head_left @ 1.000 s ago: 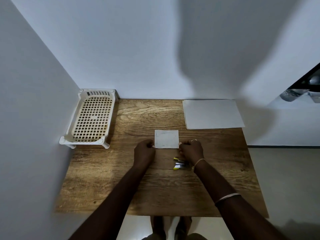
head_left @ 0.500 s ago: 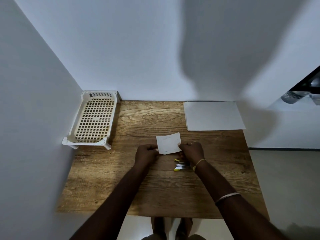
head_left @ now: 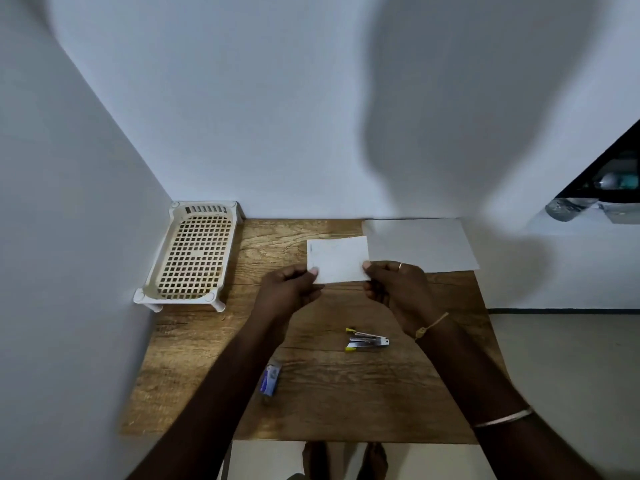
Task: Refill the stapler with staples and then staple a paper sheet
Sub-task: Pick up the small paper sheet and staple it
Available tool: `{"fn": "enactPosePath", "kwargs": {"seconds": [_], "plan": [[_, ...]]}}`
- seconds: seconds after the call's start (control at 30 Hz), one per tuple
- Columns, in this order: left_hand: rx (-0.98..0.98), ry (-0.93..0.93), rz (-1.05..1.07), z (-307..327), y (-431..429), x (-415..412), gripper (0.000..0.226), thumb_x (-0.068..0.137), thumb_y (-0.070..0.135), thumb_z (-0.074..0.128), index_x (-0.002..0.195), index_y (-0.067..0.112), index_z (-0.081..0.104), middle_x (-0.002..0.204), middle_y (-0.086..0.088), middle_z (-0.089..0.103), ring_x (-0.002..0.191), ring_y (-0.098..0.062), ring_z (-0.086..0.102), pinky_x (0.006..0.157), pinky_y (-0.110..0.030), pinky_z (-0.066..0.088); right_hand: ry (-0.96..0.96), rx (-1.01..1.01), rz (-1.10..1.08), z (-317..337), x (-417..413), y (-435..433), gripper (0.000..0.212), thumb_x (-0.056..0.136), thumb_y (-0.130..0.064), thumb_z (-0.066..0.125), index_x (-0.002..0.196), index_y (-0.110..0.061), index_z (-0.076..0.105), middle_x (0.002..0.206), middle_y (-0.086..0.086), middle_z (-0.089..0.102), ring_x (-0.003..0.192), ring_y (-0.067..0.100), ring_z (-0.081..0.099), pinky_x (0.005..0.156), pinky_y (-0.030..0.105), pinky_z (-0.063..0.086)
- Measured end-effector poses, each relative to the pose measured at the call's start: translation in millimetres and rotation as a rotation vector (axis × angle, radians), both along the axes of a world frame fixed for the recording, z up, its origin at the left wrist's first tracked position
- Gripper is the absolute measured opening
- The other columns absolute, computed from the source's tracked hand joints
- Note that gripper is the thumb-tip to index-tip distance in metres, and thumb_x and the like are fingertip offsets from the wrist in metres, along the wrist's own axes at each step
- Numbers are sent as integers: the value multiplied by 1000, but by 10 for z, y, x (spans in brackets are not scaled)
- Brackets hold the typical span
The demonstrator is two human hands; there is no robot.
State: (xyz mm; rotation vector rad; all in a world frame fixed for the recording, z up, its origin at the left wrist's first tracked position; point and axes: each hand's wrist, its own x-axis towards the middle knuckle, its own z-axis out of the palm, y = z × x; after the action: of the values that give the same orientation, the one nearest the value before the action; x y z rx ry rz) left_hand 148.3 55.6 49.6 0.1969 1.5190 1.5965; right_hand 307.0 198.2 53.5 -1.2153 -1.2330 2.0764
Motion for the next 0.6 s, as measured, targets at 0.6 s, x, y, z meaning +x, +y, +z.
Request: {"fn": "enactPosePath", "kwargs": {"seconds": [0.6], "plan": [[147,-17,41,464,111,-31,19,89,5,76,105,-4,73,104,-20,77,95,-30,77,79,-32,62,-363,736,156,-161,193,66,17,95,-34,68,87,-20,74,83,0,74,73,10,67,68,30,54]]}}
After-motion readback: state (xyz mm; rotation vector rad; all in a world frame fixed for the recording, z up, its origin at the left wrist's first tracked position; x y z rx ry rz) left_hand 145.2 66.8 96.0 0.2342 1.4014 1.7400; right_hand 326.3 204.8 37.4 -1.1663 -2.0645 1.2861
